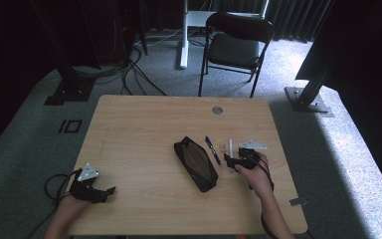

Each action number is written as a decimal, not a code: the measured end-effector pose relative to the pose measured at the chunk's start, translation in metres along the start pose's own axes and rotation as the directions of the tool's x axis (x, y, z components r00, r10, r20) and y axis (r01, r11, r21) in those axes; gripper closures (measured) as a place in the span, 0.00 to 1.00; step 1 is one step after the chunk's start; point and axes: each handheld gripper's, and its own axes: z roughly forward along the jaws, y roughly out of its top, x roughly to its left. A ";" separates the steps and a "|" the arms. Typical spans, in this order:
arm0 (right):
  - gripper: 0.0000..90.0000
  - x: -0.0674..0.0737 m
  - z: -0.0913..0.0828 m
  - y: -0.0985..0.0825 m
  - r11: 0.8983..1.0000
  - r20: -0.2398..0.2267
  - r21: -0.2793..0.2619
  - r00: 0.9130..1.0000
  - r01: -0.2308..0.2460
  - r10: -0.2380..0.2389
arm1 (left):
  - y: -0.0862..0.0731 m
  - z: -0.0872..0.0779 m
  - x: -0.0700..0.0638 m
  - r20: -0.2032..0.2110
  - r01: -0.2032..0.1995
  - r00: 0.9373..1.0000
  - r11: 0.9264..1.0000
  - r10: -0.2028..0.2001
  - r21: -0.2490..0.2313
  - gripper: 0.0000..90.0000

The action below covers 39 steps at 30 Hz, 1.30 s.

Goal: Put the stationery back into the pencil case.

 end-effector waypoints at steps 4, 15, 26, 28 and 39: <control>0.44 -0.004 0.010 0.000 1.000 0.026 0.018 1.000 -0.015 0.015 | 0.000 0.000 0.000 0.000 0.000 1.000 1.000 0.000 0.000 0.02; 0.64 -0.005 0.026 0.001 0.997 0.084 0.070 0.996 -0.028 0.022 | 0.000 0.000 0.000 0.000 0.000 1.000 1.000 0.000 0.000 0.02; 0.87 -0.011 0.029 0.004 0.995 0.159 0.069 0.986 -0.069 0.058 | 0.000 0.000 0.000 0.000 0.000 1.000 1.000 0.000 0.000 0.02; 0.87 -0.012 0.028 0.005 0.993 0.161 0.072 0.984 -0.092 0.079 | 0.000 0.000 0.000 0.000 0.000 1.000 1.000 0.000 0.000 0.02; 0.87 -0.019 0.008 0.023 0.989 0.129 0.016 0.981 -0.148 0.145 | 0.000 0.000 0.000 0.000 0.000 1.000 1.000 0.000 0.000 0.02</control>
